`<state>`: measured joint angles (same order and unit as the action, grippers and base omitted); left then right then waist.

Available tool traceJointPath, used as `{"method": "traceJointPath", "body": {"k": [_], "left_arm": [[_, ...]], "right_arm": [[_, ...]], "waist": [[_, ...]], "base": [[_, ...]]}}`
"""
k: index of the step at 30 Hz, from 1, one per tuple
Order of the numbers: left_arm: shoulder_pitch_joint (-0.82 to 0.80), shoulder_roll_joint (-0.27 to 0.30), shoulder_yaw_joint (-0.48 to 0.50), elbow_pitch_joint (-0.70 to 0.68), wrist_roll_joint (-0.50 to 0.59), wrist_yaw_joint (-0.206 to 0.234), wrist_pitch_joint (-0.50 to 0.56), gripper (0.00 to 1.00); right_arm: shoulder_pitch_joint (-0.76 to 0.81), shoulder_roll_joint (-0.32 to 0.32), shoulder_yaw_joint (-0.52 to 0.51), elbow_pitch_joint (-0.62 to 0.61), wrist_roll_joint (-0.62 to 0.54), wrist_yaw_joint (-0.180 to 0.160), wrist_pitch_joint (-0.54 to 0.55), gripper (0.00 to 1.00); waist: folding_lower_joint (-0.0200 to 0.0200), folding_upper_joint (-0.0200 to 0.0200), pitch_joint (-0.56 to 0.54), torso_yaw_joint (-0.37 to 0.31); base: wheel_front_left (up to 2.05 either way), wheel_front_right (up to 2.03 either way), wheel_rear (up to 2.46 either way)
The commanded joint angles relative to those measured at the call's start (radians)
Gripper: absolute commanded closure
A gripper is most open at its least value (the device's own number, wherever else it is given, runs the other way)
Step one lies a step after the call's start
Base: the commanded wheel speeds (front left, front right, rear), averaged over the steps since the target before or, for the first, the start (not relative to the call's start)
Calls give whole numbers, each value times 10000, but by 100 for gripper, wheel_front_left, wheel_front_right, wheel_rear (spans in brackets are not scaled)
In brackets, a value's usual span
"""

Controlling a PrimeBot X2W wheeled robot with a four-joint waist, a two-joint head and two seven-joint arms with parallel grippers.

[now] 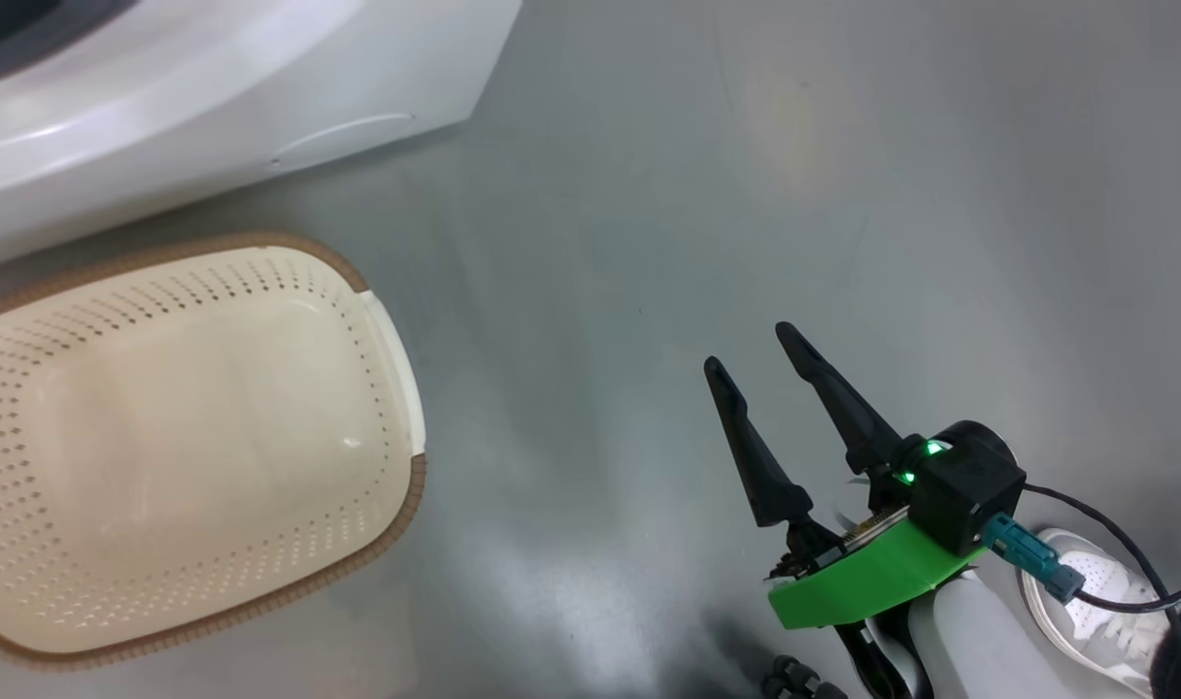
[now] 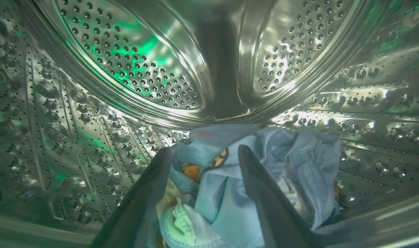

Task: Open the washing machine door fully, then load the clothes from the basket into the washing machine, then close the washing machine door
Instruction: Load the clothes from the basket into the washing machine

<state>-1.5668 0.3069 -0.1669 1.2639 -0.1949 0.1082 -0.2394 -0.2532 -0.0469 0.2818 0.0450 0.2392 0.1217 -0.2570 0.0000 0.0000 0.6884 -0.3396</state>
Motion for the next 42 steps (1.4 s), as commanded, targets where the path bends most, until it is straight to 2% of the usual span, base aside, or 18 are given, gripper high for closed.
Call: {"method": "traceJointPath", "body": {"k": [1, 7, 13, 26, 42], "left_arm": [[290, 407, 55, -151, -76, -71, -111, 0], [945, 127, 160, -255, -334, -182, -204, 0], [1285, -461, 106, -616, -378, 171, -220, 0], [2082, -1076, 154, -1173, -538, 270, -223, 0], [4038, -1801, 85, -2797, -448, -101, -223, 0]], "right_arm": [[10, -62, 143, -140, -103, 90, -48, 0], [-15, -87, 32, -90, -93, 90, -48, 0], [-28, -108, -63, -36, -101, 90, -48, 0], [66, -126, -330, -7, -106, 90, -48, 0], [295, -352, -970, -109, -196, 90, -48, 0]], "waist": [[0, 0, -191, 117], [0, 0, -612, 293], [0, 0, -851, 432], [0, 0, -1427, 878], [0, 0, -2012, 1755]], "base": [[0, 0, 0], [0, 0, 0], [0, 0, 0], [0, 0, 0], [0, 0, 0]]}}
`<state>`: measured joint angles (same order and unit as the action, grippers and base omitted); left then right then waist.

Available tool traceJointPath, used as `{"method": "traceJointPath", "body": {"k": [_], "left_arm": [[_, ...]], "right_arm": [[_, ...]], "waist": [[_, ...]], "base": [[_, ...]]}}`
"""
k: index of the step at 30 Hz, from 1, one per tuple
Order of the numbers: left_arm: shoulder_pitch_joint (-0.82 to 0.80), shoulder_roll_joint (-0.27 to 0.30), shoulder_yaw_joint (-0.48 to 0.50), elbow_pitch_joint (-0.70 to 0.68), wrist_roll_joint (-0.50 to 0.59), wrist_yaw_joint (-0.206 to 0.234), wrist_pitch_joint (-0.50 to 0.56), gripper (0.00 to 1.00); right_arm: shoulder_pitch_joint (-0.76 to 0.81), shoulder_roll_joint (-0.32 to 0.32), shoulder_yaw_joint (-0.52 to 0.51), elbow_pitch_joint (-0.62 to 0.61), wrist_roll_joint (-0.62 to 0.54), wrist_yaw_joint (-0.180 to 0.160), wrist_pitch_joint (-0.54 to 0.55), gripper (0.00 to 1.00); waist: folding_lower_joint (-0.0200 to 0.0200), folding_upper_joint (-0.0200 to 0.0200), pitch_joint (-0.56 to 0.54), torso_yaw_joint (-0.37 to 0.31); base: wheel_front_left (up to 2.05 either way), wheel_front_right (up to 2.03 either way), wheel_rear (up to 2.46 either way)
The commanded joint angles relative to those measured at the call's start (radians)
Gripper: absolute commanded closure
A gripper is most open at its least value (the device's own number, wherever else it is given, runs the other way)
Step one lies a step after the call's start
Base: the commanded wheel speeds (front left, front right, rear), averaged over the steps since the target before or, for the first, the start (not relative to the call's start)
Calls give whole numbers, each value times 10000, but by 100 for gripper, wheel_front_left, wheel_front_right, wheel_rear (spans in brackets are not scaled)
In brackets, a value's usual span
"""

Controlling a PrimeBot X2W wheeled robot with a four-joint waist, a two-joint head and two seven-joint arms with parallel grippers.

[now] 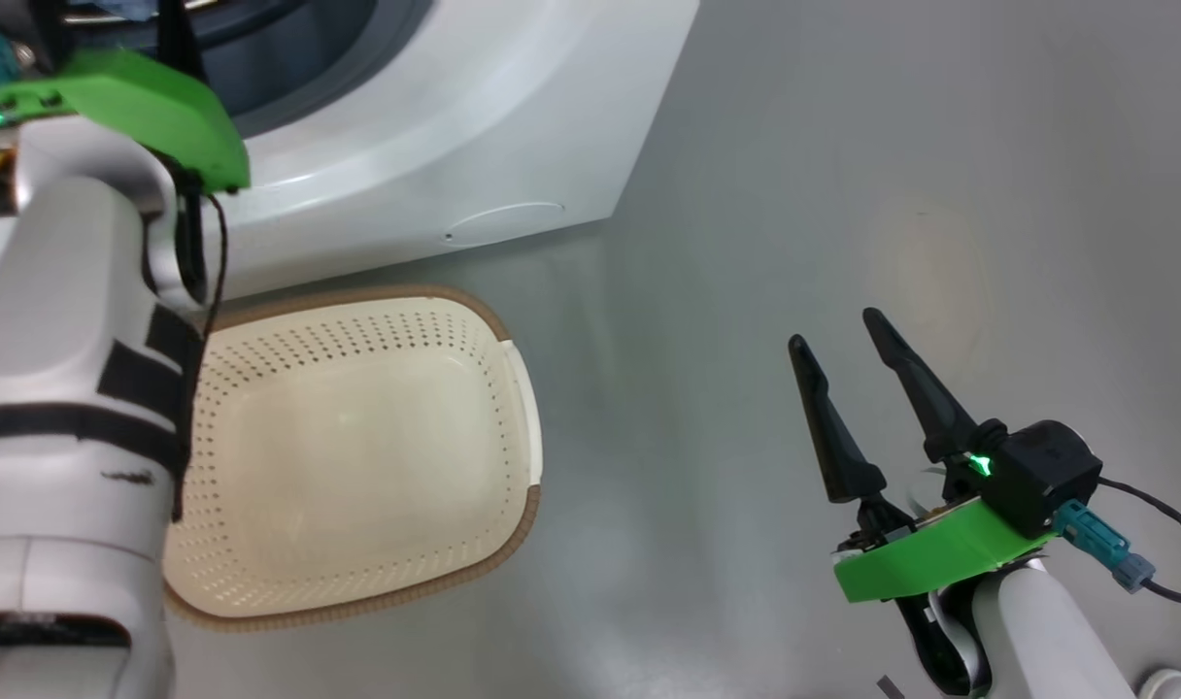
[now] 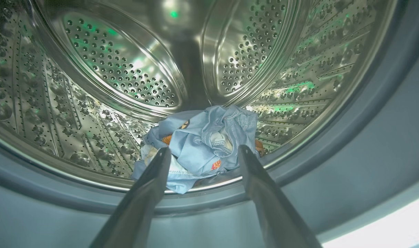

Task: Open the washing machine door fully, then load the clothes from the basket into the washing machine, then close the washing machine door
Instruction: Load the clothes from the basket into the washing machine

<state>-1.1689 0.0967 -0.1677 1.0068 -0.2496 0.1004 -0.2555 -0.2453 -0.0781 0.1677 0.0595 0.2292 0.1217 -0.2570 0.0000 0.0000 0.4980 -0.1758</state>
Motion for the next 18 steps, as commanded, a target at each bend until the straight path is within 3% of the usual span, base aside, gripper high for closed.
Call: {"method": "traceJointPath", "body": {"k": [1, 18], "left_arm": [[223, 282, 83, -392, 123, -59, -62, 0], [3742, -145, 85, -3130, 304, -908, -62, 0]], "right_arm": [[234, -52, 129, -264, -104, 90, -48, 0], [696, -274, -291, -225, -177, 90, -48, 0]], "waist": [[0, 0, -141, 170], [0, 0, -932, 818]], "base": [[0, 0, 0], [0, 0, 0]]}}
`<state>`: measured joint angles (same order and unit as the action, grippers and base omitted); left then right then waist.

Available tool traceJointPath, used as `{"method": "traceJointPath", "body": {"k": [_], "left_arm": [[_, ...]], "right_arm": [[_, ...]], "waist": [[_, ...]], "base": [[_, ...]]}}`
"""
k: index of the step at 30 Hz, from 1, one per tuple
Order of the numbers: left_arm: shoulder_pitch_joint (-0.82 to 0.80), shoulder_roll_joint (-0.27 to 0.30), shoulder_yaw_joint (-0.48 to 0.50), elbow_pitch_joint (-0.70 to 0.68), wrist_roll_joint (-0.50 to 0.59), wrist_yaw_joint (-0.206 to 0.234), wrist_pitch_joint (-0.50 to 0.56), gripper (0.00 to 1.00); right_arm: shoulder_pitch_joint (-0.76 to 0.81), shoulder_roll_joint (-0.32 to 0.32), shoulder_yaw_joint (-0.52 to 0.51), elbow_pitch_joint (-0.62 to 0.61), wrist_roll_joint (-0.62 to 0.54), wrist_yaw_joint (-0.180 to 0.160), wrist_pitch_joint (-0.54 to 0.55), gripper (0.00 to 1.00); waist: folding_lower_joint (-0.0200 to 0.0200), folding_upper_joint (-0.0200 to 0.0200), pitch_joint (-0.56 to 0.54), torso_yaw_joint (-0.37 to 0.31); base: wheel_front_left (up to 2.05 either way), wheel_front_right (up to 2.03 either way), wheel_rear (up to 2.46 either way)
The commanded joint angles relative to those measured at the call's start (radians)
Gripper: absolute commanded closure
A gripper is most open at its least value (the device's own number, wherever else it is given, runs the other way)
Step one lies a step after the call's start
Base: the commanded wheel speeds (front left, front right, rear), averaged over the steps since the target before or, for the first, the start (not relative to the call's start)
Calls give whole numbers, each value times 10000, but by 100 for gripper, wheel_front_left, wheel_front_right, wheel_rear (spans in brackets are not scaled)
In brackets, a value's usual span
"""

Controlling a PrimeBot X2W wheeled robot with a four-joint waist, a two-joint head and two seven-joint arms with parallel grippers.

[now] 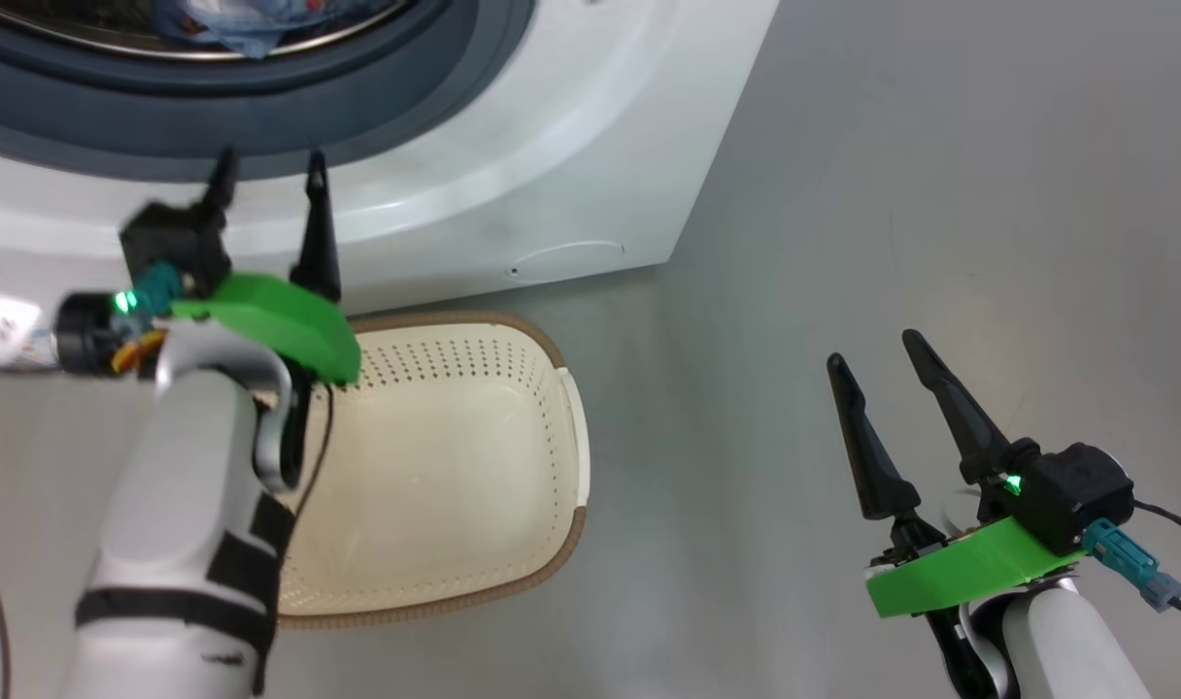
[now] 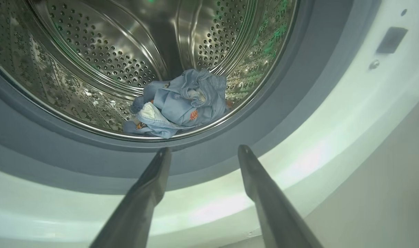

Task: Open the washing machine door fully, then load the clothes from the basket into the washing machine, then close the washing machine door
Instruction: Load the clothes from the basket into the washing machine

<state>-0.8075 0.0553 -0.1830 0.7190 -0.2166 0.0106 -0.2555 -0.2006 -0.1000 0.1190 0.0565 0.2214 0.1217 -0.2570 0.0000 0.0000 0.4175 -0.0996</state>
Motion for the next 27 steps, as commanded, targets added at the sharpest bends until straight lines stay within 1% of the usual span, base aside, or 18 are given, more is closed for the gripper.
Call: {"method": "traceJointPath", "body": {"k": [1, 7, 12, 19, 27], "left_arm": [[357, 232, 268, -385, -68, -65, -62, 0], [1624, 123, 563, -1151, -158, -240, -62, 0], [2660, 72, 851, -1730, -94, -270, -62, 0], [3764, 35, 1158, -2369, 138, -322, -62, 0], [4965, -8, 1740, -3173, 289, -422, -63, 0]], "right_arm": [[287, -68, 190, -181, -97, 90, -48, 0], [559, -113, 181, -92, -78, 90, -48, 0], [837, -175, 123, -17, -34, 90, -48, 0], [1139, -224, 61, 5, -24, 90, -48, 0], [1375, -265, -24, -6, -25, 90, -48, 0]], "waist": [[0, 0, -198, 70], [0, 0, -711, 76], [0, 0, -1163, 82], [0, 0, -1545, 80], [0, 0, -1752, 76]], "base": [[0, 0, 0], [0, 0, 0], [0, 0, 0], [0, 0, 0], [0, 0, 0]]}}
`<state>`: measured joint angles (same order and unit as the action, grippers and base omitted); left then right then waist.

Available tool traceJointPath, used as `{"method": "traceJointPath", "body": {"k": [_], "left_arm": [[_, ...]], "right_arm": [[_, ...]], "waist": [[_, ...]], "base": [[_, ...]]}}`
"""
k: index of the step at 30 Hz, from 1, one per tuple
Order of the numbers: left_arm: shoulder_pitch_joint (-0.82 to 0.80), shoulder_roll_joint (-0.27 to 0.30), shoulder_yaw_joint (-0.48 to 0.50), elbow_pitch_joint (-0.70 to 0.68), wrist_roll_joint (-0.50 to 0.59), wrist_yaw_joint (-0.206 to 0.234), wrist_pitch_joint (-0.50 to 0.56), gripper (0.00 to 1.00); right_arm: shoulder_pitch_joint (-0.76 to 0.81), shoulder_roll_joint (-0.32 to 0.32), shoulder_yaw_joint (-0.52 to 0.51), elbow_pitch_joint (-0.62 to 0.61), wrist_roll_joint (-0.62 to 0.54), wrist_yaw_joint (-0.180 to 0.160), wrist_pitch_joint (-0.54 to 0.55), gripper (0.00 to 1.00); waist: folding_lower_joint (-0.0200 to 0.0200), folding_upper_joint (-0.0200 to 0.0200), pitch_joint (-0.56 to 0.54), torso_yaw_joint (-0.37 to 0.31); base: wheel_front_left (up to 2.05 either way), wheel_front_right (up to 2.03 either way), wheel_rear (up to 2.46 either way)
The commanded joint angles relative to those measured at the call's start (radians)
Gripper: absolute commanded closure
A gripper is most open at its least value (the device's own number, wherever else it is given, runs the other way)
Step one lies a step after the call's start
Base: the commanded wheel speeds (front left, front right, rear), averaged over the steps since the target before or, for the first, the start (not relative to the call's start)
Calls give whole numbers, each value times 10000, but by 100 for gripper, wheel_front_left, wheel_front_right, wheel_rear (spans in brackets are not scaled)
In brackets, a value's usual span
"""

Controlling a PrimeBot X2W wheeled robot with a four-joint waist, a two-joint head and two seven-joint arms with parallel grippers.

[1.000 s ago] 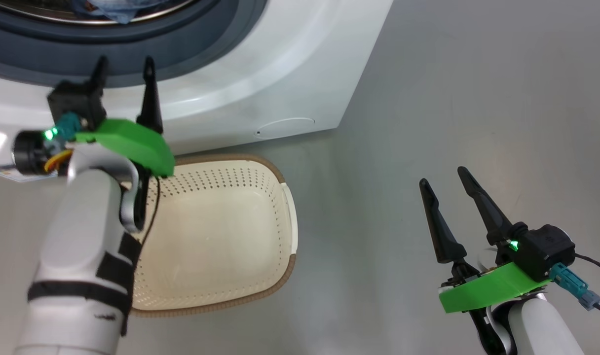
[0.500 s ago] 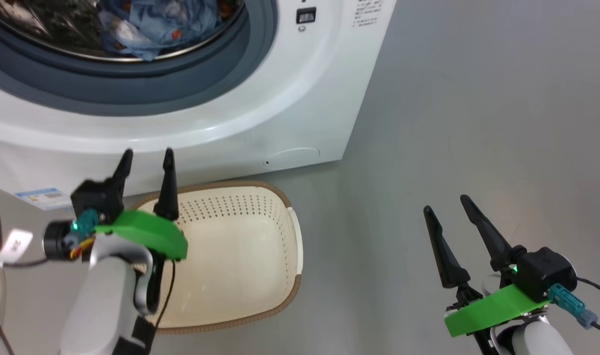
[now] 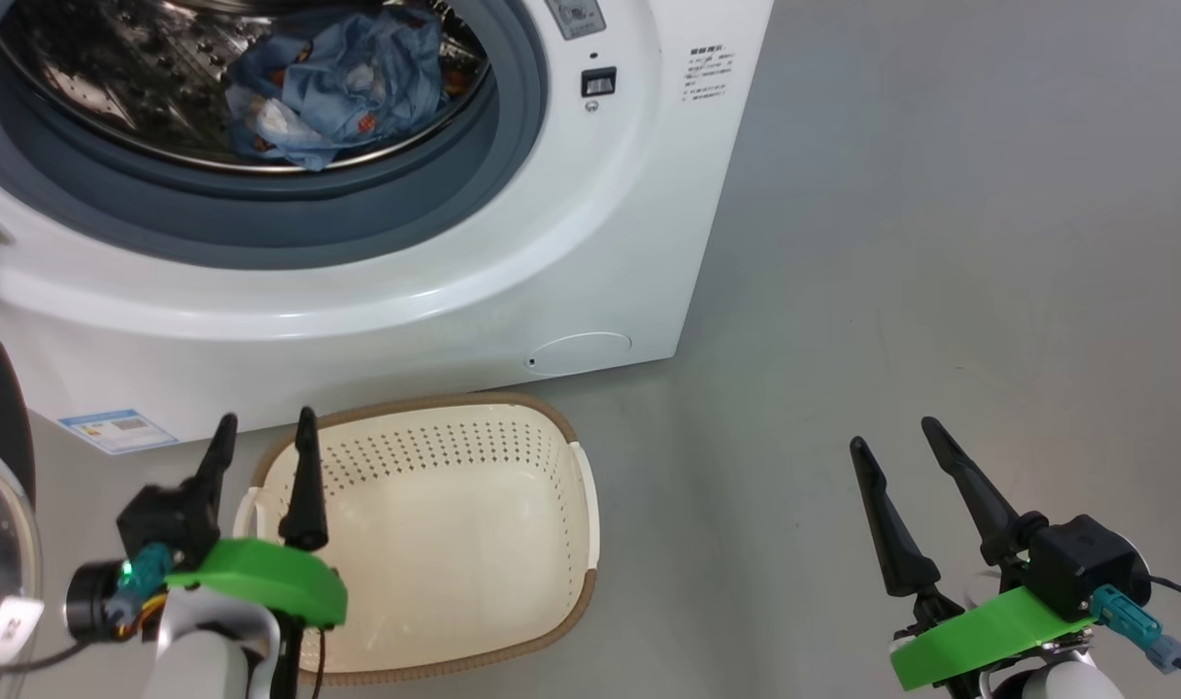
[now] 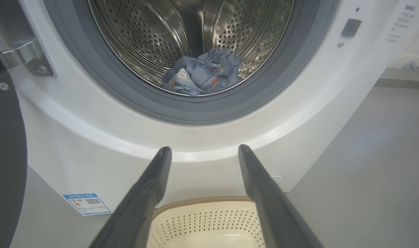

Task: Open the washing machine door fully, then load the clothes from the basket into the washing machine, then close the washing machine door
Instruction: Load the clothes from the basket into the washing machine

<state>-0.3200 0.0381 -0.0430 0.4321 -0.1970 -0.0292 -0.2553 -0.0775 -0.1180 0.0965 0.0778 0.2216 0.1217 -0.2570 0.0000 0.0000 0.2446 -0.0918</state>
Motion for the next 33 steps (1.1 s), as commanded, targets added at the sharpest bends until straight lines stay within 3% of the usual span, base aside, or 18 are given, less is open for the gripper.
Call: {"method": "traceJointPath", "body": {"k": [1, 10, 33], "left_arm": [[218, 159, 389, -408, 123, -50, -64, 0], [1228, 127, 604, -1246, 144, -255, -64, 0], [2885, 122, 602, -2399, -627, -279, -65, 0]], "right_arm": [[163, -94, 190, -219, -30, 90, -48, 0], [277, -148, 95, -233, -21, 90, -48, 0], [768, -89, -313, -115, -32, 90, -48, 0]], "waist": [[0, 0, -35, 1], [0, 0, -239, 61], [0, 0, -922, -210]], "base": [[0, 0, 0], [0, 0, 0], [0, 0, 0]]}}
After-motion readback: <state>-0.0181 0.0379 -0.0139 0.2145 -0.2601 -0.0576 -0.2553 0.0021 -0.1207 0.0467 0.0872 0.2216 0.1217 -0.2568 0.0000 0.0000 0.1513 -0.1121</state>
